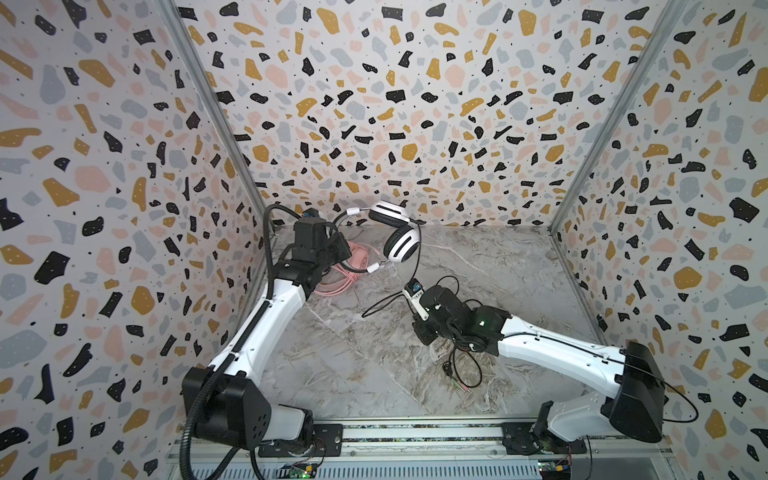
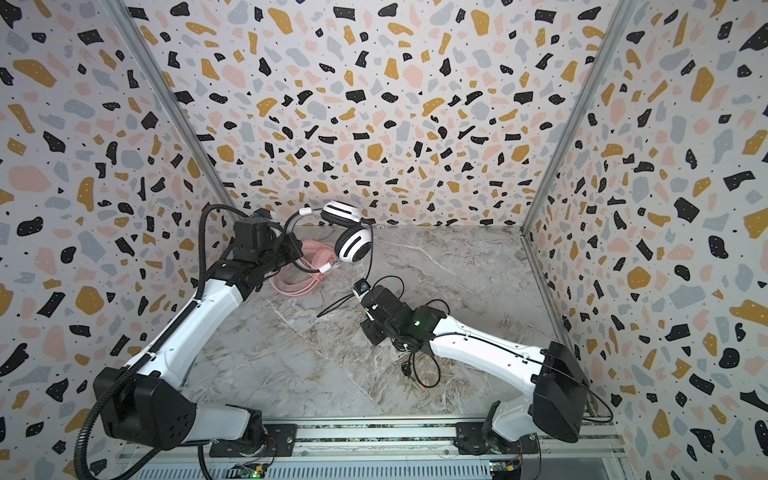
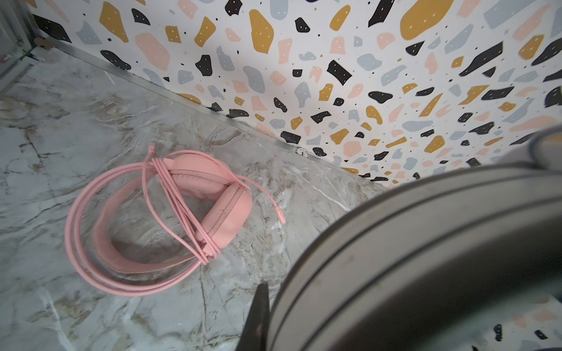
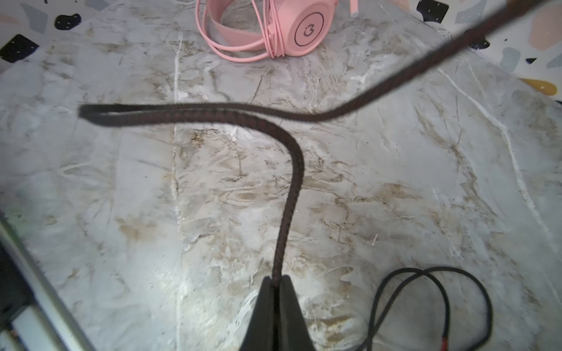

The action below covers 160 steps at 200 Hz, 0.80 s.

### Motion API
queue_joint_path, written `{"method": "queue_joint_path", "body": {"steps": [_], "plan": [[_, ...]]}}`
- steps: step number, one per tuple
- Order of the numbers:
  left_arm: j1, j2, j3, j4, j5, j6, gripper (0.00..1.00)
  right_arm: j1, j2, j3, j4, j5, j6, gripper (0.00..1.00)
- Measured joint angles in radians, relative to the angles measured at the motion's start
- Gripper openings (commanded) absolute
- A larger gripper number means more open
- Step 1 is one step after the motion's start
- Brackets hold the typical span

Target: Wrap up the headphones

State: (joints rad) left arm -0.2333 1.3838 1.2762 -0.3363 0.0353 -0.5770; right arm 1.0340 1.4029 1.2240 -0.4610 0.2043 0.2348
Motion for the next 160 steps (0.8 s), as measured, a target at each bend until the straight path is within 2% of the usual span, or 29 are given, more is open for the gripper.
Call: {"method": "queue_joint_path", "body": {"steps": [34, 68, 98, 160], "plan": [[-0.069, 0.003, -0.001, -0.019, -0.031, 0.073, 0.0, -0.002, -0.059, 0.216, -0.145, 0.044, -0.027, 0.01], [-0.105, 0.003, -0.019, -0.037, -0.038, 0.138, 0.0, -0.043, -0.078, 0.348, -0.213, 0.088, -0.068, 0.01], [-0.111, 0.003, -0.047, -0.042, -0.007, 0.189, 0.0, -0.112, -0.081, 0.333, -0.235, 0.103, -0.09, 0.01], [-0.111, 0.003, -0.099, -0.013, 0.138, 0.269, 0.0, -0.214, -0.147, 0.202, -0.209, 0.086, -0.114, 0.01]]}}
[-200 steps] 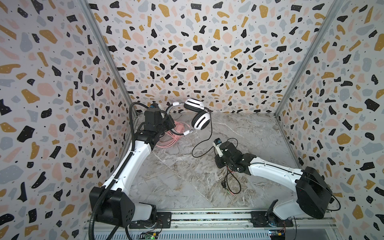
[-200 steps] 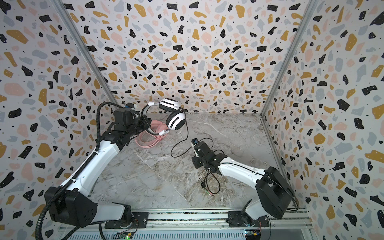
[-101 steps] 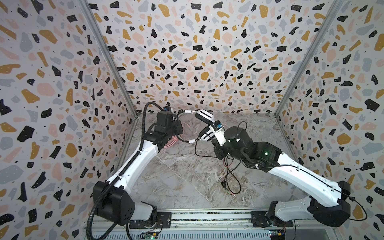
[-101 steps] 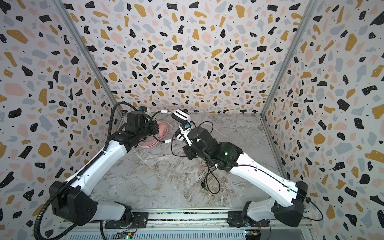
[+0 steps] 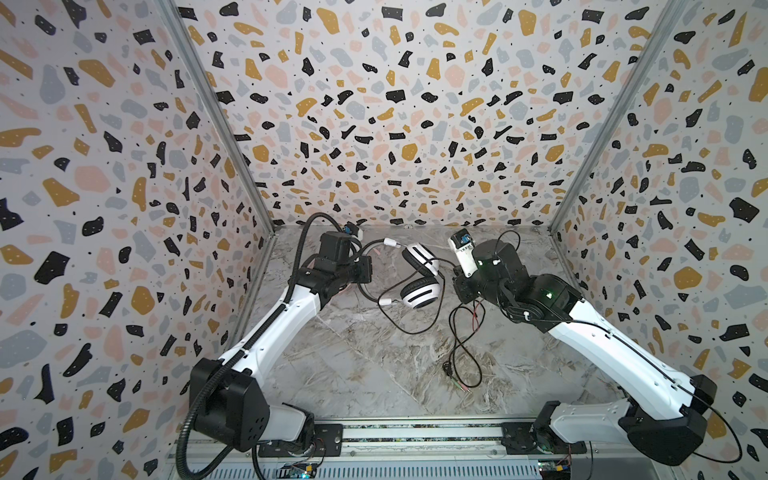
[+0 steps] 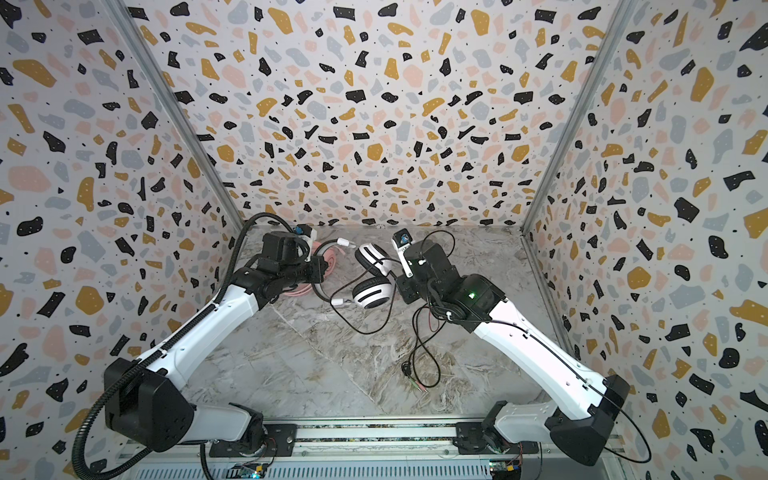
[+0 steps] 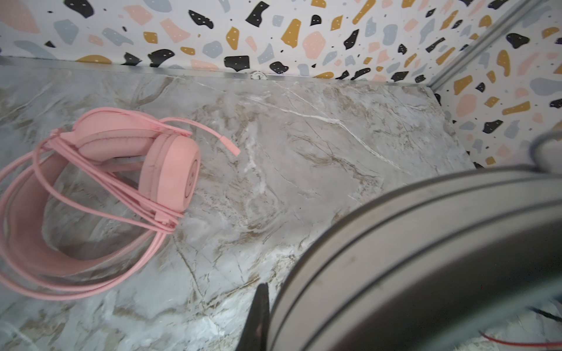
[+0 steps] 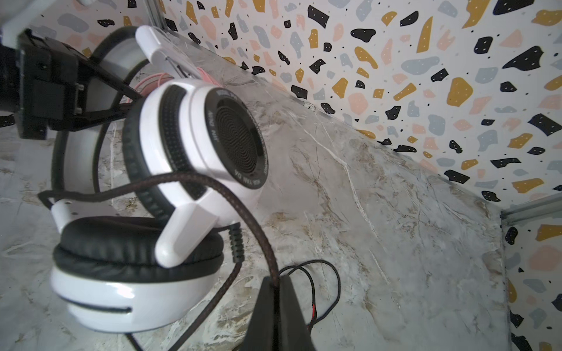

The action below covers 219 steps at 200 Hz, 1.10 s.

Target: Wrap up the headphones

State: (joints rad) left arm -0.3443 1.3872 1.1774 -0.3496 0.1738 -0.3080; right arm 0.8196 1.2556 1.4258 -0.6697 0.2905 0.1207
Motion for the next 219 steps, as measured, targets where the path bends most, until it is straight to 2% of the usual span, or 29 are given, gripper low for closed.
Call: {"method": "queue_joint_path", "body": {"steps": [97, 146, 175, 219], "plan": [[0.008, 0.006, -0.046, 0.031, 0.145, 0.081, 0.0, -0.031, -0.082, -0.201, 0.235, -0.011, -0.026, 0.01], [0.025, 0.006, -0.056, 0.053, 0.22, 0.084, 0.0, -0.152, -0.084, -0.201, 0.3, -0.015, -0.045, 0.01], [0.04, 0.006, -0.061, 0.066, 0.247, 0.084, 0.0, -0.239, -0.077, -0.201, 0.314, -0.062, -0.044, 0.01], [0.062, -0.002, -0.089, 0.108, 0.282, 0.077, 0.0, -0.272, -0.036, -0.216, 0.347, -0.128, -0.034, 0.01]]}}
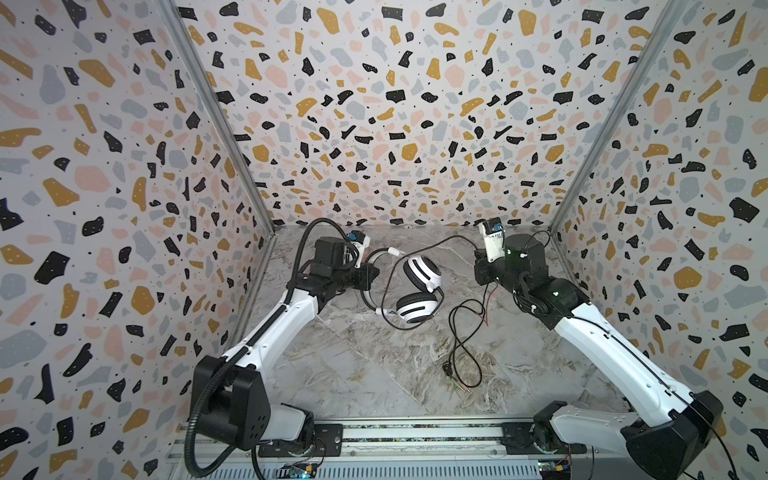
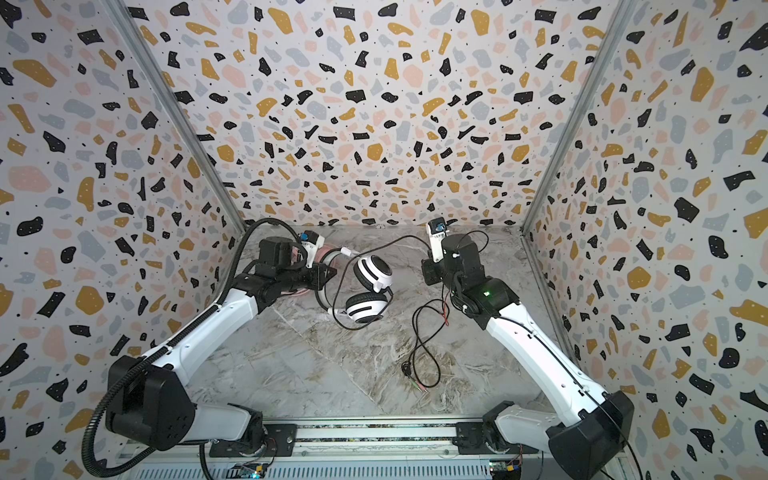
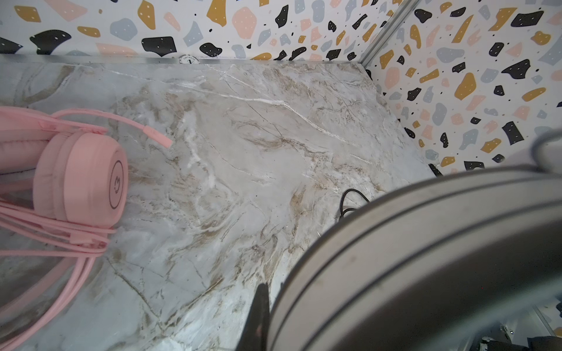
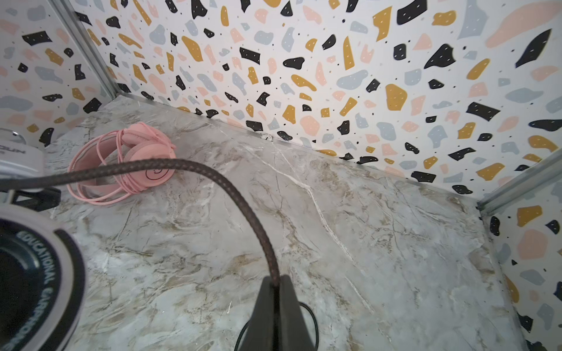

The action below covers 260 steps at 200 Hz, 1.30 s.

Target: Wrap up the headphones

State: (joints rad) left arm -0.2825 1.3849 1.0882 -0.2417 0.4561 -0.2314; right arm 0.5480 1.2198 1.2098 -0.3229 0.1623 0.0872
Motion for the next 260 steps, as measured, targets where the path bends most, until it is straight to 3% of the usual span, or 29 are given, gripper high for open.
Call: {"method": "queue_joint_path", "body": {"steps": [85, 153, 260], "plan": [[0.047, -0.106, -0.082, 0.144, 0.064, -0.075, 0.0, -0.071, 0.013, -0.241, 0.046, -0.082, 0.045, 0.02], [0.074, -0.124, -0.111, 0.257, 0.109, -0.146, 0.0, -0.061, 0.032, -0.379, 0.216, -0.312, 0.125, 0.03], [0.103, -0.145, -0.169, 0.404, 0.168, -0.227, 0.0, -0.005, 0.149, -0.461, 0.349, -0.319, 0.168, 0.04]]}}
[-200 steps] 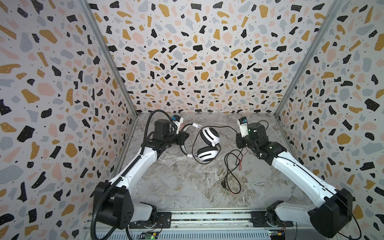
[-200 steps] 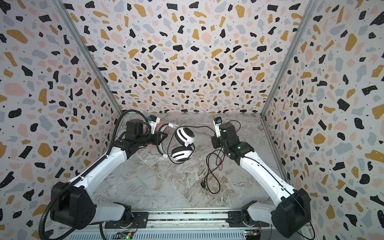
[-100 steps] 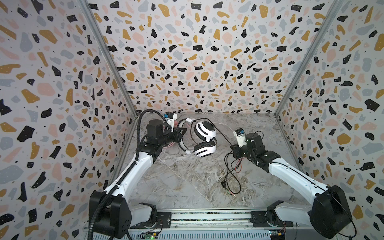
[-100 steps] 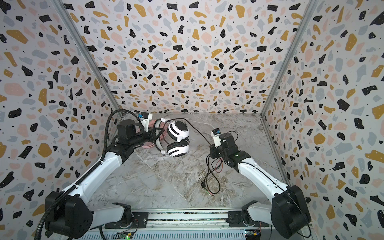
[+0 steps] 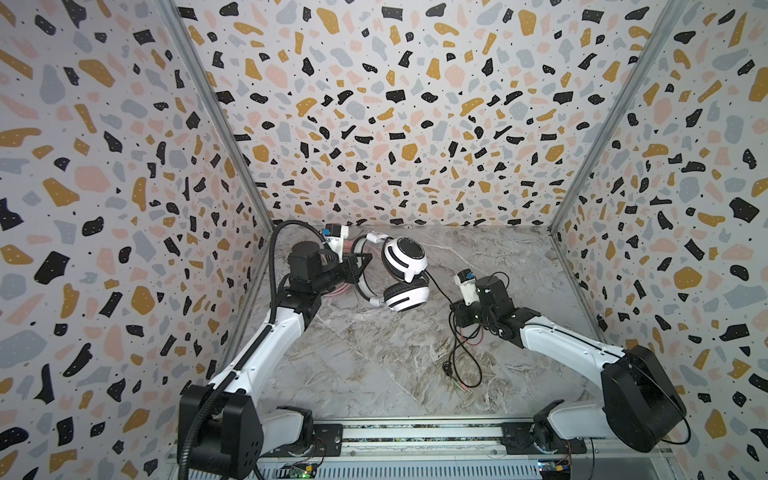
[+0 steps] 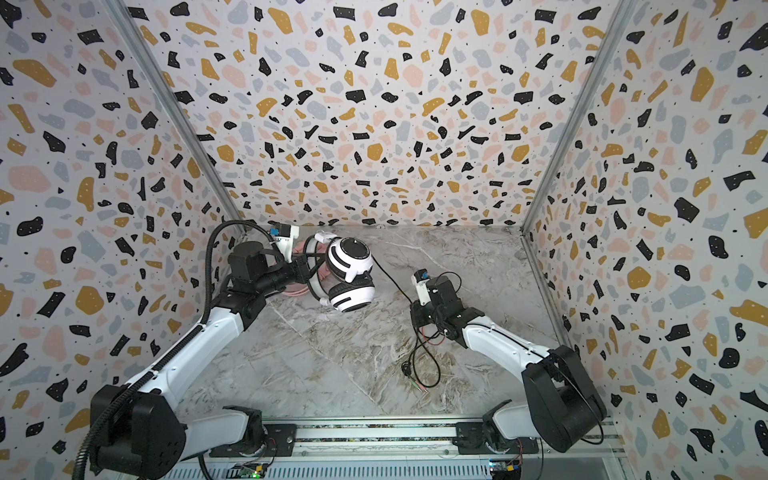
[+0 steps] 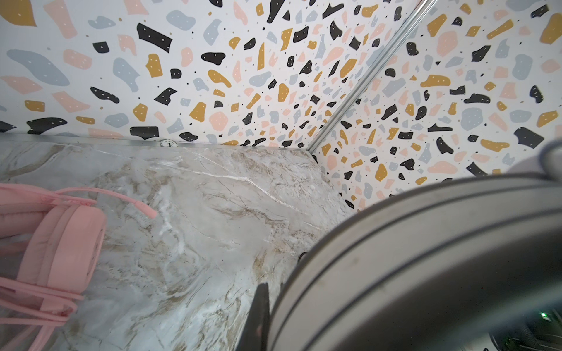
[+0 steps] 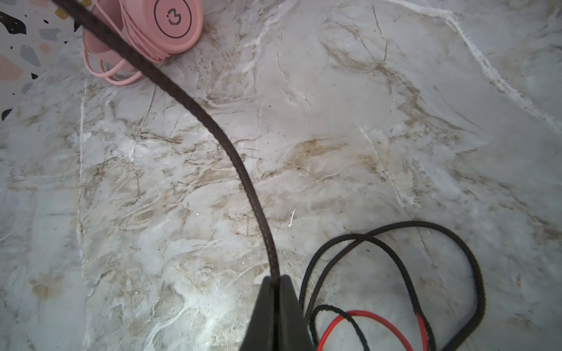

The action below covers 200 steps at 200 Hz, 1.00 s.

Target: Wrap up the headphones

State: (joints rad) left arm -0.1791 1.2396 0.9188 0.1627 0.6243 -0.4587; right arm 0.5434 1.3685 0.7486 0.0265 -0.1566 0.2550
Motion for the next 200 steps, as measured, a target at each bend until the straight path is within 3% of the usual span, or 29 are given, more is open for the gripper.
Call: {"method": "queue_joint_path", "body": {"steps": [93, 172, 200], "plan": [[0.019, -0.072, -0.062, 0.183, 0.047, -0.101, 0.0, 0.028, 0.087, -0.022, 0.109, -0.011, 0.034, 0.04], [0.026, -0.072, -0.024, 0.167, -0.017, -0.14, 0.0, 0.118, 0.181, -0.023, 0.23, -0.016, 0.052, 0.06], [0.026, -0.074, 0.025, 0.132, -0.05, -0.165, 0.0, 0.121, 0.181, -0.029, 0.292, -0.027, 0.058, 0.12]]}}
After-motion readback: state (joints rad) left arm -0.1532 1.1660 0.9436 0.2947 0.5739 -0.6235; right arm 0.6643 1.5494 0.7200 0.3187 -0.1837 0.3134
